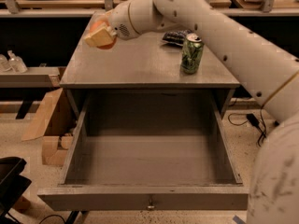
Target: Pick orange from top drawer and place on counter
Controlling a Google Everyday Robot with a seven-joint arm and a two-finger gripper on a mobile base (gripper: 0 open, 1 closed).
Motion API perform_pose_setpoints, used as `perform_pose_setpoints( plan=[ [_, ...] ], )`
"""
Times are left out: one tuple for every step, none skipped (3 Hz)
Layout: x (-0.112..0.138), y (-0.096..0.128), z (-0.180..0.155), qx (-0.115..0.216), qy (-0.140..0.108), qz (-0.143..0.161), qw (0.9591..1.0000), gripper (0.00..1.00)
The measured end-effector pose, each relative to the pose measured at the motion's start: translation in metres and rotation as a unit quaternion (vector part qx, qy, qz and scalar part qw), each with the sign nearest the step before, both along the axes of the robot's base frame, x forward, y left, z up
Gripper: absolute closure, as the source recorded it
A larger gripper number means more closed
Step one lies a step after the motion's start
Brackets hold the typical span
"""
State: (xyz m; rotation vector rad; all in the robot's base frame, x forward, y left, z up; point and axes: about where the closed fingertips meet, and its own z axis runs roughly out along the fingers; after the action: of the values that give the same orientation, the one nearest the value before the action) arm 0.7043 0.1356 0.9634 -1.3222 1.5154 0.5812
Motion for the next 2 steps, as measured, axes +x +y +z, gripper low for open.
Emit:
perform_pose_setpoints(
  plan=[
    [0.043,0.016,-0.03,0.015,0.024,-0.023,0.9993,1.0],
    [0.084,0.008,-0.085,0.035,0.076,-0.065,0.9944,1.0]
  ],
)
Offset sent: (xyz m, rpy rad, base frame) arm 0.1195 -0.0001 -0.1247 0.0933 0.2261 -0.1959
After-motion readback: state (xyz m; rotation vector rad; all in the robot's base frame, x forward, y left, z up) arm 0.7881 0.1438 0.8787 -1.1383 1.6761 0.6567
